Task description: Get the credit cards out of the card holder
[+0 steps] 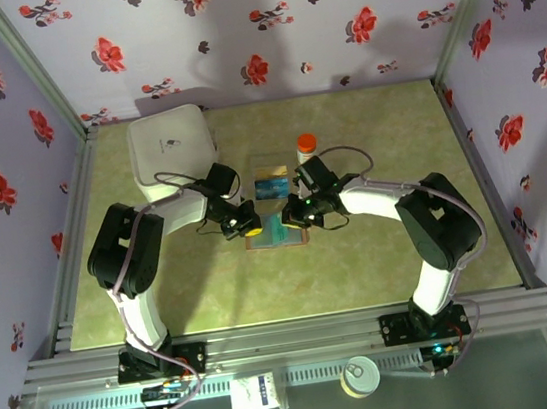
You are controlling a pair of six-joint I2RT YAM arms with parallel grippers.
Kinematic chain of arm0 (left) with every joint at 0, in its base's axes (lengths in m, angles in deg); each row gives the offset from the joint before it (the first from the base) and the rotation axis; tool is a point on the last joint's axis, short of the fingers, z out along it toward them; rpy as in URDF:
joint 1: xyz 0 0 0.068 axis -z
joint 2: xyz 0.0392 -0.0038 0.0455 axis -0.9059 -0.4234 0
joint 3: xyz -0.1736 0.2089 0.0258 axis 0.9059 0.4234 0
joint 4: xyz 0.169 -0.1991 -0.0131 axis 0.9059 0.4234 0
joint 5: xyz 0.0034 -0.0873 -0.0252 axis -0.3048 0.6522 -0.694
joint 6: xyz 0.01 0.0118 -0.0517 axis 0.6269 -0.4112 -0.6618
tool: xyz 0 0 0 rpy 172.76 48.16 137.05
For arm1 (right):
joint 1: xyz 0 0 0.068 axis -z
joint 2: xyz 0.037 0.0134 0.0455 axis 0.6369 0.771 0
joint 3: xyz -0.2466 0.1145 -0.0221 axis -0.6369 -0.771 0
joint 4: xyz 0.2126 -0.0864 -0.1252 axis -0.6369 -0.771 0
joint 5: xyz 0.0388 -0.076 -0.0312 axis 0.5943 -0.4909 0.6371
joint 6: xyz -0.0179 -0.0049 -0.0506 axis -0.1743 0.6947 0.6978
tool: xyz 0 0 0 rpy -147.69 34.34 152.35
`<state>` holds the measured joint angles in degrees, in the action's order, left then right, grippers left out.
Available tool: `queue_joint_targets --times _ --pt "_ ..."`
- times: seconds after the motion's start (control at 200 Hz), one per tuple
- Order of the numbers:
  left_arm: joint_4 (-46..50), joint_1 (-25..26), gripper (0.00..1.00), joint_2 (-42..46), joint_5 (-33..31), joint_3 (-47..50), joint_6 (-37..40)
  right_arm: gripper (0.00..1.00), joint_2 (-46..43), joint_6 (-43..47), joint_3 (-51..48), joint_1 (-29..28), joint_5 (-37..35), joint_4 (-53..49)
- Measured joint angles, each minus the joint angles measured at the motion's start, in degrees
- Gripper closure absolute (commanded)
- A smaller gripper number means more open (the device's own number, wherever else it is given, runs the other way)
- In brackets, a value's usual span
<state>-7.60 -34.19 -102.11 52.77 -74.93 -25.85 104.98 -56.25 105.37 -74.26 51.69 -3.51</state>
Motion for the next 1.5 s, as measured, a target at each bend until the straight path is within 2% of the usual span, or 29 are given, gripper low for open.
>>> queue_joint_targets --times 0.485,0.825,1.135,1.32,1.5 --pt "-3.9 0.0 0.98 2.3 0.0 1.6 -0.9 0.92 -2.3 2.4 2.3 0.0 -1.3 -5.0" --pt "-9.4 -2.5 0.97 6.2 2.0 5.3 -3.5 0.95 -2.9 9.6 5.7 0.0 -2.2 -9.7" --pt "-11.0 -4.7 0.96 8.3 2.2 6.9 -4.1 0.96 -2.9 26.2 9.6 -0.2 -4.5 -16.7" --pt "-9.6 -5.7 0.97 10.1 1.7 6.9 -3.2 0.97 -2.9 39.8 11.6 -0.2 -7.0 -21.8" --pt "-7.7 -6.7 0.97 11.8 1.0 7.0 -2.0 1.00 -1.7 54.1 18.6 -0.2 -8.7 -28.9"
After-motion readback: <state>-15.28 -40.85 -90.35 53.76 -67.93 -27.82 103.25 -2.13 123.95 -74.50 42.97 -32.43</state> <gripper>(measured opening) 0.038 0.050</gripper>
